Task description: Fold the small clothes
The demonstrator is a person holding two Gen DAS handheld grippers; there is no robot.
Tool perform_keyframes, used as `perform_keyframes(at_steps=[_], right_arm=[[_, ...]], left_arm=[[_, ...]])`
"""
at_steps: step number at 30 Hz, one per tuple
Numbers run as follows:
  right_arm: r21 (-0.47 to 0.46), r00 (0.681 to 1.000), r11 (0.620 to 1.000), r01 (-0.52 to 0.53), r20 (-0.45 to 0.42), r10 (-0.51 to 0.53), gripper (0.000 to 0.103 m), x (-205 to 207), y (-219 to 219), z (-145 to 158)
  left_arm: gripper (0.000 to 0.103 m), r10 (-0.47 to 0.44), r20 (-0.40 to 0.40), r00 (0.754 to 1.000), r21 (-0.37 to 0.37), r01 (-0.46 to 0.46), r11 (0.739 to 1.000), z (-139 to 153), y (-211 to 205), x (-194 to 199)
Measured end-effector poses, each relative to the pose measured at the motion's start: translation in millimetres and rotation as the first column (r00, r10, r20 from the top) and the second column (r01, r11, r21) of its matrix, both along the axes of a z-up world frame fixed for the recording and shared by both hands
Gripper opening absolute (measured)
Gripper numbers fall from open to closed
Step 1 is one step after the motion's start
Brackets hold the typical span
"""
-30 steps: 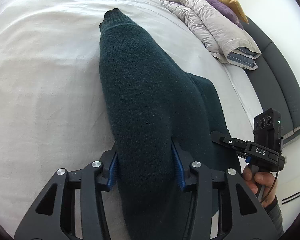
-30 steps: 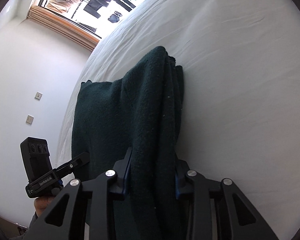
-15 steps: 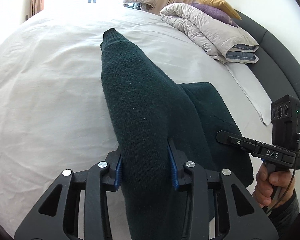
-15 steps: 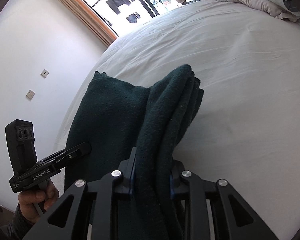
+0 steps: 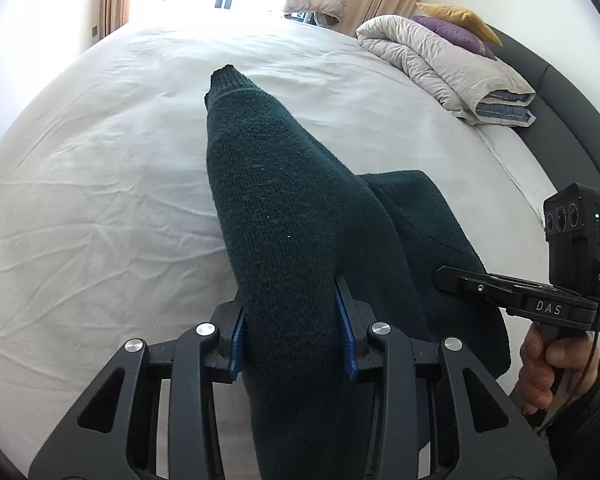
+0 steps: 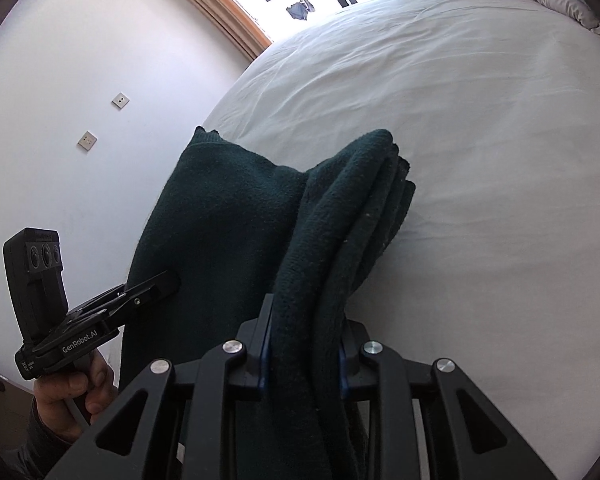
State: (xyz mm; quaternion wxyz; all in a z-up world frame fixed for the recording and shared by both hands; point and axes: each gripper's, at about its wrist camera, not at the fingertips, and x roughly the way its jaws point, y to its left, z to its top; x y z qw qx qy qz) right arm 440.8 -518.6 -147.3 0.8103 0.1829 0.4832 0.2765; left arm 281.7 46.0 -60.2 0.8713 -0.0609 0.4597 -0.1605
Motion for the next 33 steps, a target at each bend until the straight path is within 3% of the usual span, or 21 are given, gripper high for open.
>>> perform_keyframes(at_steps=[6,10,14,17,19,22,25,27,28,30,31,33], right_arm=[[0.005,0.999,0.999,0.039,-0.028,-0.038,0.027,-3.9,-3.8,-21.4],[0.027,0.995,0.996,0.08,-0.053,-0.079,0.041,-7.7,-7.0,-31.7],[0.059,0.989,0.989,0.138,-0.056,-0.135,0.051,-20.3,-21.1,-32.7],[0.038,0.986,0.986,0.165,-0.033,-0.164,0.053,-33.6,-27.6,-26.4],[0.011,0.983,0.983,0.183,-0.002,-0.183,0.053,-43.7,-33.0,-19.7],[-0.036,0.973,0.974,0.224,0.068,-0.221,0.054,-59.6,-38.0,-4.0],[-0.089,0.95,0.96,0.267,0.19,-0.247,0.055,-84.0,-39.6,17.4],[-0.103,0.922,0.951,0.291,0.294,-0.251,0.066,-102.1,-36.3,36.1],[-0.107,0.904,0.947,0.304,0.347,-0.251,0.071,-111.0,-33.0,46.0],[-0.112,0.861,0.941,0.321,0.448,-0.241,0.087,-128.4,-25.6,64.8],[-0.114,0.838,0.939,0.326,0.495,-0.231,0.089,-136.2,-20.8,73.7],[-0.117,0.797,0.935,0.336,0.565,-0.216,0.094,-149.5,-14.8,88.9]], left_arm=[[0.038,0.018,-0.027,0.999,-0.011,-0.019,1.0,-32.2,30.6,-17.7],[0.047,0.031,-0.007,1.0,-0.016,-0.031,0.999,-42.6,37.3,-23.8],[0.072,0.069,0.001,0.998,-0.02,-0.069,0.997,-52.7,49.1,-31.4],[0.072,0.088,-0.002,0.996,-0.055,-0.088,0.995,-52.8,59.0,-39.7],[0.072,0.105,0.037,0.994,-0.039,-0.103,0.994,-44.2,62.2,-51.6],[0.072,0.135,0.184,0.974,0.028,-0.142,0.989,-16.5,60.8,-80.9],[0.072,0.148,0.367,0.919,0.093,-0.195,0.976,16.8,54.0,-117.7],[0.084,0.147,0.496,0.856,0.108,-0.229,0.967,39.7,50.3,-147.6],[0.1,0.151,0.555,0.818,0.112,-0.254,0.961,50.5,48.1,-162.7],[0.103,0.151,0.669,0.728,0.121,-0.307,0.944,72.1,38.5,-191.8],[0.103,0.14,0.704,0.696,0.132,-0.322,0.938,80.5,34.7,-204.3],[0.103,0.116,0.74,0.662,0.16,-0.342,0.926,98.5,26.6,-216.2]])
